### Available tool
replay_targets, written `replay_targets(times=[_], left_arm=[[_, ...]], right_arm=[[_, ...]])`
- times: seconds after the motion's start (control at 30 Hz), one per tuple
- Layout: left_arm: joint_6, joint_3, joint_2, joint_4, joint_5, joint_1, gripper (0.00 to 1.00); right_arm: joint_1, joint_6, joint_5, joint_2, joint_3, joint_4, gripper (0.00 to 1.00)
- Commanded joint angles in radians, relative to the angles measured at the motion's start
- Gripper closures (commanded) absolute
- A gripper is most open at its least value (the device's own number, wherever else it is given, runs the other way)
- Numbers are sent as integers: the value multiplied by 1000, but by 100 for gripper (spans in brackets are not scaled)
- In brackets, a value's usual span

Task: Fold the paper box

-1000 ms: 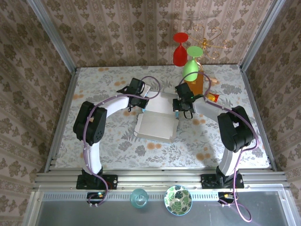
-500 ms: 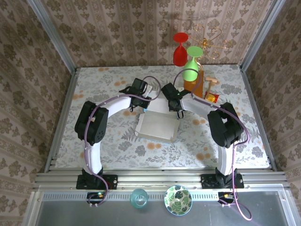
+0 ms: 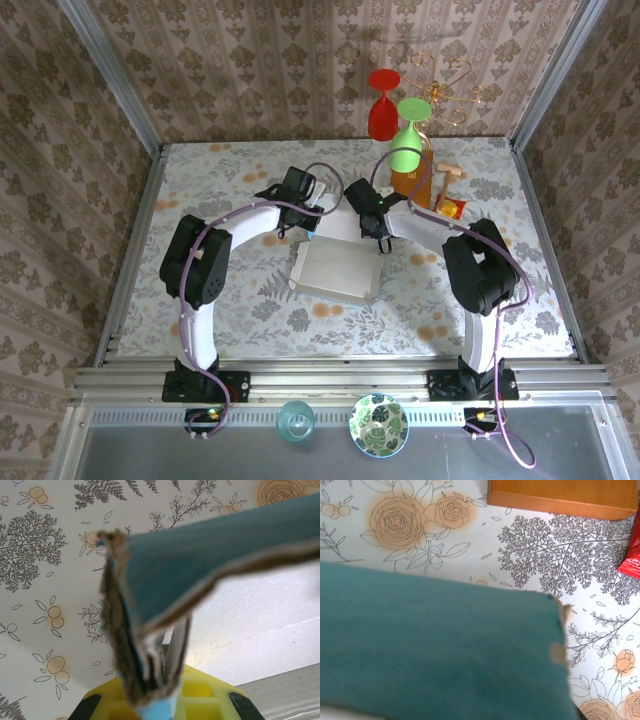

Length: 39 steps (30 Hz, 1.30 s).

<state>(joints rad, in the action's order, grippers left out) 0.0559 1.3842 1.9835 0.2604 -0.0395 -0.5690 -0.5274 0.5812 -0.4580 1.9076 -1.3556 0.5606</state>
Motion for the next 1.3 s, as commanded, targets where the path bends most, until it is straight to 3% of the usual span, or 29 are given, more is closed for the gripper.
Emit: replay_targets(times=[0.0, 0.13, 0.33, 0.57, 0.67, 0.73, 0.97, 1.07, 1.13, 1.2, 1.23, 1.27], left_arm=[[1, -4, 49, 102, 32, -8, 100], [7, 4, 55, 106, 35, -9, 100], [5, 15, 60, 112, 36, -11, 100], [6, 19, 62, 117, 35, -11, 100], [8, 21, 63, 117, 36, -11, 100], [8, 21, 63, 118, 38, -11, 100], [10, 20, 66, 112, 31, -11, 100], [9, 25, 69, 114, 28, -11, 100], [10, 27, 69, 114, 29, -11, 100], [14, 24, 64, 110, 28, -11, 100], [17, 23, 59, 109, 28, -11, 100], [22, 20, 53, 107, 29, -9, 90]], right_arm=[[4, -53, 6, -77, 56, -17, 83], [7, -69, 22, -105, 79, -62, 73], [20, -65, 31, -93, 106, -83, 73], [33, -59, 31, -43, 100, -105, 82], [35, -50, 11, -22, 77, -92, 93], [35, -28, -17, -7, 61, -60, 93], [35, 10, -19, -1, 73, -57, 80], [34, 7, -13, 1, 66, -65, 79], [35, 5, -10, 7, 58, -64, 81], [34, 8, -15, 11, 50, -58, 98], [33, 12, -26, 10, 49, -51, 100], [32, 15, -36, 7, 50, -47, 100]])
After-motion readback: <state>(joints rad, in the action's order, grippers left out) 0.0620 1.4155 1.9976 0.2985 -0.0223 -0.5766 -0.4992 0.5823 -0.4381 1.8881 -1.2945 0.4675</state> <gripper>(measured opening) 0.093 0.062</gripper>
